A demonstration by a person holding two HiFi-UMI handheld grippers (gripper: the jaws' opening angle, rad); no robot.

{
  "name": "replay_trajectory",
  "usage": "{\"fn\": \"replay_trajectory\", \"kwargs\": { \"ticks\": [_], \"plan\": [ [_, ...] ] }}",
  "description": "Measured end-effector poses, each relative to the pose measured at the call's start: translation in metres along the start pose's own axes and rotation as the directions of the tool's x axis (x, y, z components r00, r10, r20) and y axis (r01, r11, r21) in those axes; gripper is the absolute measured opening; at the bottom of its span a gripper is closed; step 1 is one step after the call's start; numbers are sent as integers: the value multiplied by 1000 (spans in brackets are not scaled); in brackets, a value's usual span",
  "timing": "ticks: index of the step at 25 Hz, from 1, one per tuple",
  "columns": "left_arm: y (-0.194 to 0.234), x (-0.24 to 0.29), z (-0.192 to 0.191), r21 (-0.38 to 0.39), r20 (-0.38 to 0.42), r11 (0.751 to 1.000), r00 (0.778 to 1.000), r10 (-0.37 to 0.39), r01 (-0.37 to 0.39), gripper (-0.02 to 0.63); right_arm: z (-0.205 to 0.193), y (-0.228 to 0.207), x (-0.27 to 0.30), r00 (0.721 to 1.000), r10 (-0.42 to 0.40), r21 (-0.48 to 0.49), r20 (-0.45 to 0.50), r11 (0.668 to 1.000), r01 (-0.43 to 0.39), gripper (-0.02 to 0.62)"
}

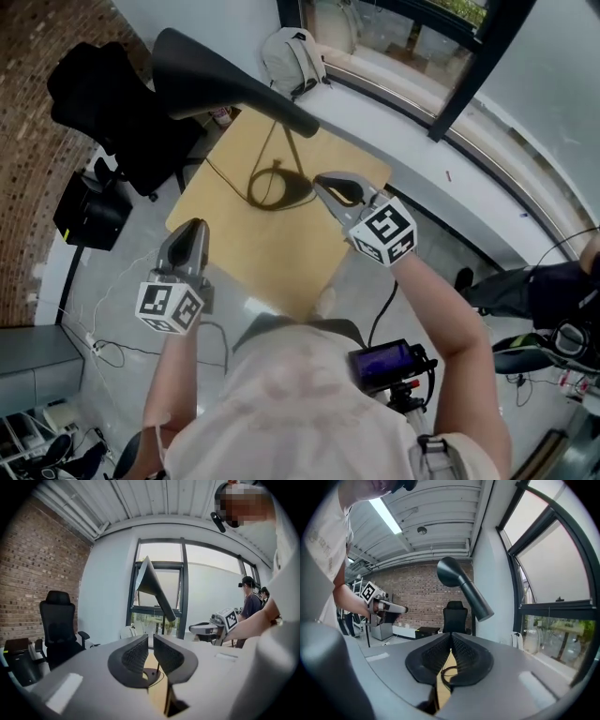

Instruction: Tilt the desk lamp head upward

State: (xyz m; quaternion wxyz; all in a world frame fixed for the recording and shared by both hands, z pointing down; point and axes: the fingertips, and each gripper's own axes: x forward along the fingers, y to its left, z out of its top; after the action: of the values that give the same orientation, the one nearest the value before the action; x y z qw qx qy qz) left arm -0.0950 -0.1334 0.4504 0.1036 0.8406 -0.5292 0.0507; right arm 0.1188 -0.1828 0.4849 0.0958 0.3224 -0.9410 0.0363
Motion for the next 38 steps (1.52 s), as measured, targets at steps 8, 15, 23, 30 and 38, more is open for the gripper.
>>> {"fn": "replay_trajectory", "kwargs": {
  "ticks": [8,15,23,30,38],
  "plan": [
    [24,-44,-20,-50,27,999,1000,-12,13,20,-7,64,-12,997,77,39,-31,996,-75,14],
    [-19,-78,-53,-46,5,997,998,-66,66,18,-29,108,-63,993,118,102,-24,988,-115,14],
    [-52,-126,-79,-63,10,994,996,-88,89,18,-54,160,-106,995,100,177,6,979,-100,14],
    [-86,-154,-109,-73,6,983,985,-170,170,18,-82,204,-137,997,67,261,26,963,-71,14],
    [-121,-165,-139,-112,-15,966,971,-237,234,17,-91,232,-145,997,13,332,72,943,-37,14]
  ]
}}
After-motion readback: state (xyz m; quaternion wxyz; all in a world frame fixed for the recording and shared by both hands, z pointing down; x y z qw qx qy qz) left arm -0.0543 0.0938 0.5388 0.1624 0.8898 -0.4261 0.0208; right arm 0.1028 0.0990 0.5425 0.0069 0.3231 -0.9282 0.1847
